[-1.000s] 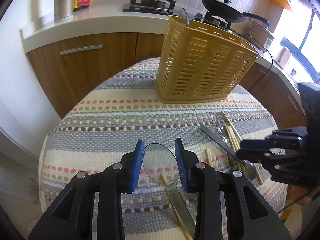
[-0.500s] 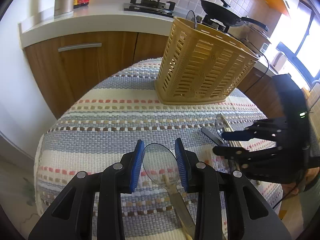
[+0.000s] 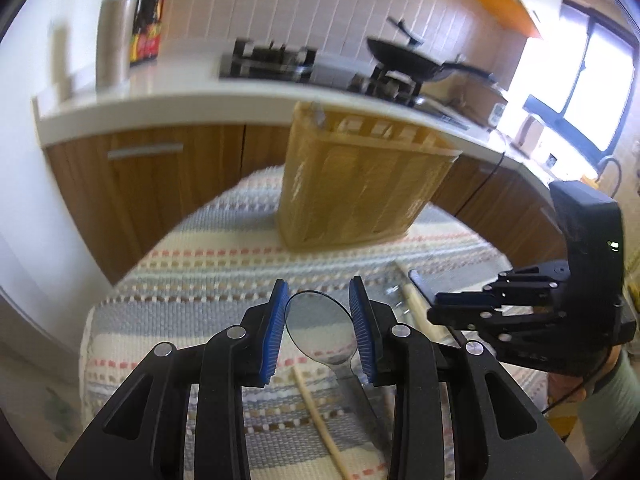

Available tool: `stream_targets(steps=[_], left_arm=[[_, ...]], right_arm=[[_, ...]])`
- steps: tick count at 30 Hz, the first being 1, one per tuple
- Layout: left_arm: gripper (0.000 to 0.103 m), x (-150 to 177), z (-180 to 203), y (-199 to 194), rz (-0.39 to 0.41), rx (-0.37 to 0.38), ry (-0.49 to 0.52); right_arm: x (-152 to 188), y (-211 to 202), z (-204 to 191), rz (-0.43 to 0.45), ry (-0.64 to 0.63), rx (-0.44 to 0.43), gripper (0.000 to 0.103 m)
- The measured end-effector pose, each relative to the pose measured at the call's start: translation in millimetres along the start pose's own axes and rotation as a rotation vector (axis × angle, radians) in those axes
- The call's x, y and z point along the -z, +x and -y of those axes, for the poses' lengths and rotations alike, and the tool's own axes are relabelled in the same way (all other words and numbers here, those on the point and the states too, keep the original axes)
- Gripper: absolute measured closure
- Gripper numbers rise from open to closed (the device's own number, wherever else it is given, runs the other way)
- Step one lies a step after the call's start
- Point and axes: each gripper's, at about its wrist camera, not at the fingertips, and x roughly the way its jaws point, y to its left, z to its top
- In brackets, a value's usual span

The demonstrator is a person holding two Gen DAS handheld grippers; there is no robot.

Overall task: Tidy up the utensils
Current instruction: 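Grasp the silver spoon with the right tool while the left tool grasps another clear spoon, then carry the silver spoon with the right tool while the left tool carries the clear spoon to the basket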

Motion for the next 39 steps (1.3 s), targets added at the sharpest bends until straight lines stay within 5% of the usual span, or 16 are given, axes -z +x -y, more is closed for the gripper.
stream_targets(steps=[8,14,19,28,39], left_arm=[[0.073,-62.7,29.0,-69.9,0.212,-0.036,0.077],[0.073,-129.5,49.9,-89.3,0.394,-0.146,0.130],[0.073,-155.4,63.4,-74.4,0.487,-0.238,0.175],[0.073,-162.4,67.5,-1.3,0.491,-0.357,0.245],[0.073,-156.0,45.1,32.6,0.453,-0.360,0.223]], right_arm=[[-27.4,-106.2,-3.7,0.379,0.032,-0.018,0.093],[-73.2,-161.2,23.9,0.637,0.096,0.131,0.093],[-106.8,-149.4,59.1,0.776,0.156,0.238,0.093],[-139.7,-81.1,98.8,0.813,0.192,0.302,0.093],[-137.9,-43.9,108.9,0.827,0.176,0.338,0.093]])
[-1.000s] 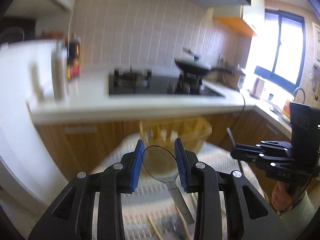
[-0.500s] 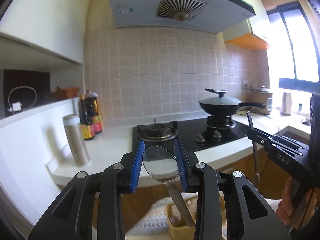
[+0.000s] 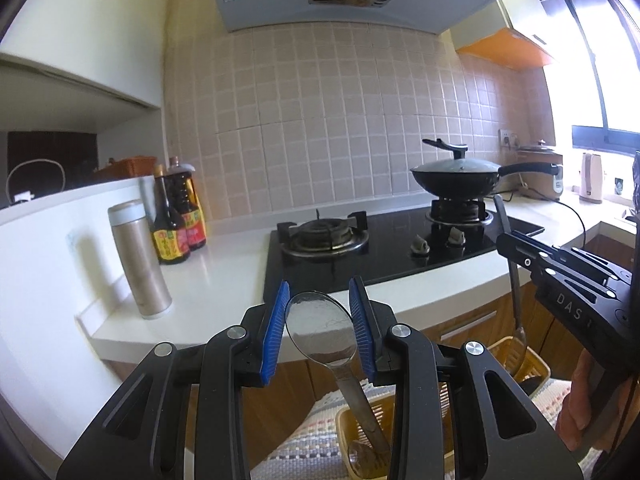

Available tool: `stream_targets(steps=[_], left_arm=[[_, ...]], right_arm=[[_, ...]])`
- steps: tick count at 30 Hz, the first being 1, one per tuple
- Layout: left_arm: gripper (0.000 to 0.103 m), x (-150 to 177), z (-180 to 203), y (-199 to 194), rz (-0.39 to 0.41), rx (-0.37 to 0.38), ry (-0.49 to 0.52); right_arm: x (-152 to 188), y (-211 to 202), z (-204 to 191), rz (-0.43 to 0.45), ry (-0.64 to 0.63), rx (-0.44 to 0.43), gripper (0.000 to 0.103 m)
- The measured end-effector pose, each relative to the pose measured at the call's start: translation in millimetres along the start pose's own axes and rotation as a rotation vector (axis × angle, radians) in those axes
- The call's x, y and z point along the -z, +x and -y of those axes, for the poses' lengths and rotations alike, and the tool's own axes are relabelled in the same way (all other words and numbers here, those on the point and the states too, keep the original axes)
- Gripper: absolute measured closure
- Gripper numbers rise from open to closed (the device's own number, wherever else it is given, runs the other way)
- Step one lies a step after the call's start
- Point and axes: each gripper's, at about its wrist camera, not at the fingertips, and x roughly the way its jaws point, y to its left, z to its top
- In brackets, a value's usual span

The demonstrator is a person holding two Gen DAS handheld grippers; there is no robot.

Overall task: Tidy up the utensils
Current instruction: 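Carry the silver spoon with the right tool while the left tool carries the clear spoon to the basket, then open the right tool over the basket while the left tool releases its clear spoon into it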

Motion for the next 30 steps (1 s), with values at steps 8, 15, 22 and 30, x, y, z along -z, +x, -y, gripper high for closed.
stream_targets(steps=[8,15,22,30], left_arm=[[0.073,9.4,4.9,3.9,-0.026,0.023,0.010],[0.068,11.9,2.3,-0.6,-0.055,0.056,0.001],[0.056,14.3,-3.8,-26.4,-0.059,0.080,-0.005],[0.046,27.6,-27.5,-68.6,-0.121,0.180,-0.092]], right_arm=[[11.0,-1.1,2.1,0.014,-0.005,0.017,0.093],[17.2,-10.8,5.0,-0.026,0.012,-0.013,0.092],[19.4,-35.9,7.0,-0.075,0.026,-0.062,0.089],[23.4,-92.2,7.7,-0.131,0.064,-0.149,0.052]])
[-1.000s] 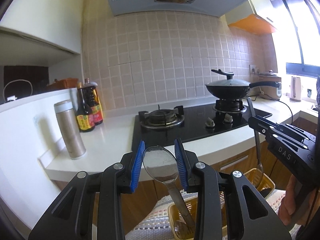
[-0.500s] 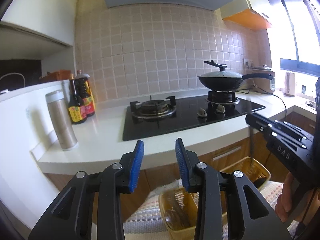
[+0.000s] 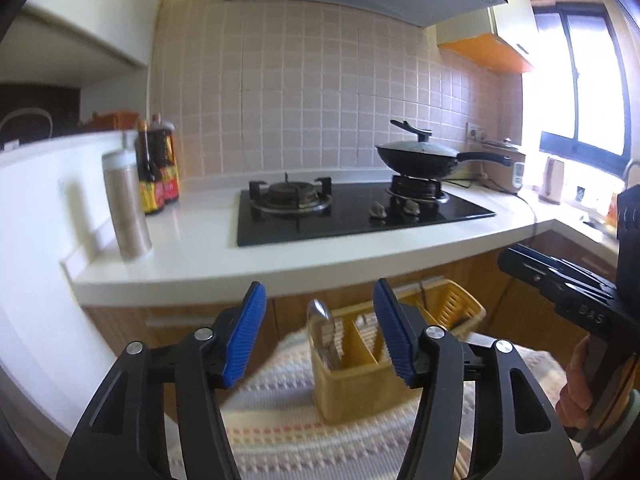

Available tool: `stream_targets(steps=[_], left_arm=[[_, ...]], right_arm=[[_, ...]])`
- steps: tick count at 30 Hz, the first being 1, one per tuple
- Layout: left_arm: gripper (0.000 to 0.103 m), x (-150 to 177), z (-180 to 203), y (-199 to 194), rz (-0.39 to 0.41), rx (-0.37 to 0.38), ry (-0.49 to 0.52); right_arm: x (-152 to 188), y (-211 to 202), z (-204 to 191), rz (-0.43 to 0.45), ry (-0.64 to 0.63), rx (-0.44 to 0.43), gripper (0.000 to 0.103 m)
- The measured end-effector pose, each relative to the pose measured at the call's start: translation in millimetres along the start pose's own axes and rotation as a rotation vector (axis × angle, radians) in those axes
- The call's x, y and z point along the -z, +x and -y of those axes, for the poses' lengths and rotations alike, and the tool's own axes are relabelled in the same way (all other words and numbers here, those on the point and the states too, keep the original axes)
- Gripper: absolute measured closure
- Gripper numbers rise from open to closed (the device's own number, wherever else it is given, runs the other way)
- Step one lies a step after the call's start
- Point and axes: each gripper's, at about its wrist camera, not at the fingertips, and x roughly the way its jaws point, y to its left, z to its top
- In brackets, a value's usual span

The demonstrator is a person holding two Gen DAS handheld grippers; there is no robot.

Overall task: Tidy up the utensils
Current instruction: 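Open the right tool over the basket while the left tool releases its clear spoon into it, then grasp a clear plastic spoon with the left tool while the right tool moves over the table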

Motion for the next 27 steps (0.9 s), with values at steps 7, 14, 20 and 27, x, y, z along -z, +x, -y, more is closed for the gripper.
stream_targets(steps=[7,14,20,27], left_arm=[[0.041,24.7,-16.3,-32.1,-0.088,0.082,-0.077],[0.041,86.9,-24.8,-21.8,-0.382,0.232,-0.187],[0.043,158.1,-9.7,0.6,-0.640,0.322,-0.230],[0.056,204.3,15.3,18.9,-0.792,0.360,-0.205]], right_arm=[[11.4,-39.7,-13.8,-0.102,0.002,-0.040,0.049],[45.2,-33.4,-23.1,-0.381,0.003,-0.003,0.049],[90.2,-18.3,-15.7,-0.609,0.103,-0.027,0.049],[124.1,-18.7,-21.4,-0.697,0.087,-0.019,0.049]])
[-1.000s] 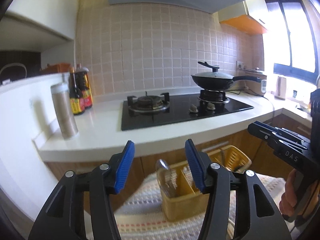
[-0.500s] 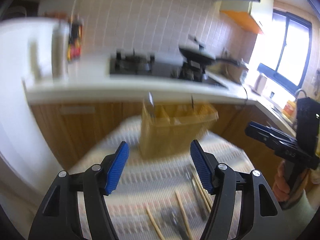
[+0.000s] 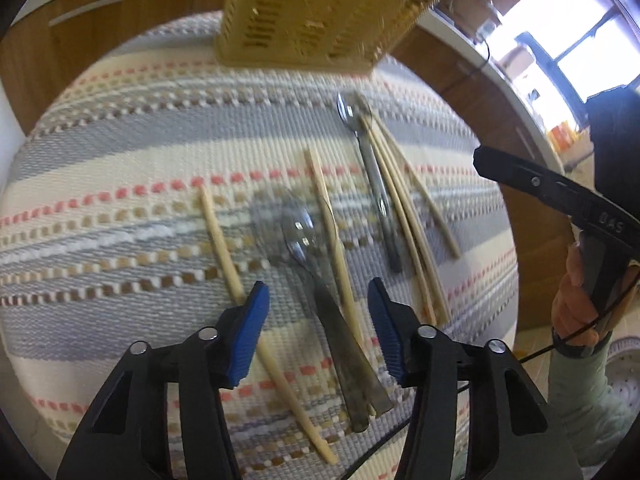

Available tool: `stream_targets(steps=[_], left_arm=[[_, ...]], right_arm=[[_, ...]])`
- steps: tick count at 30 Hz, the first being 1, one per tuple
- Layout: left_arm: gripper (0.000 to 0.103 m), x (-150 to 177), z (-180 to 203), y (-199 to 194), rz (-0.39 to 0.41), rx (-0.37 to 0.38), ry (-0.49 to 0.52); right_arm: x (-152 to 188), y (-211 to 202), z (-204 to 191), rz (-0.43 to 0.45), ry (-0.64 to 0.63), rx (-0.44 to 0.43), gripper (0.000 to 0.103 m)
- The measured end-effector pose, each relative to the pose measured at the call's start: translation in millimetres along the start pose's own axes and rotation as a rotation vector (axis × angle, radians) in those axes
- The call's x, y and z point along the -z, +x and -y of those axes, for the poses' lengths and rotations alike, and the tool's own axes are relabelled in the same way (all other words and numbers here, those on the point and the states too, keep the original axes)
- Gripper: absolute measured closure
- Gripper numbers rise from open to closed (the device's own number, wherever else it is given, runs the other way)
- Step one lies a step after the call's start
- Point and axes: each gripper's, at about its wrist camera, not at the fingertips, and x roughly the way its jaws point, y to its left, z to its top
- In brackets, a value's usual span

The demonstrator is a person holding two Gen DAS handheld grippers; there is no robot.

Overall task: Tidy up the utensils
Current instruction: 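Grasp a clear plastic spoon with the left tool while the right tool moves over the table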

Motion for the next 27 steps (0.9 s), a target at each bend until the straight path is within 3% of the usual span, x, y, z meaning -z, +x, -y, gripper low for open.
stream_targets(steps=[11,15,20,23,27], left_arm=[[0.068,-9.7,16.9,22.2,-0.023,-0.106,0.042],[0.082,-12.6,24.7,24.6,-0.013,-0.165,0.058],[0.092,-12.6,19.0,21.4,0.017,-0.136,0.033],[0.093,-3.9,8.5,2.9,0.064,-0.147,0.035],[0.093,-5.1,-3.8,-19.5,0.120,-0.109,0.002]], right_arm=[[4.7,14.2,1.0,-0.039,-0.004,-0.009,0.050],[-15.2,26.9,-1.8,-0.051,-0.002,-0.013,0.053],[-44.2,49.1,-2.6,-0.073,0.000,0.008,0.058],[-59.9,68.2,4.2,-0.105,0.037,0.013,0.061],[-70.8,85.1,8.2,-0.132,0.058,0.021,0.061]])
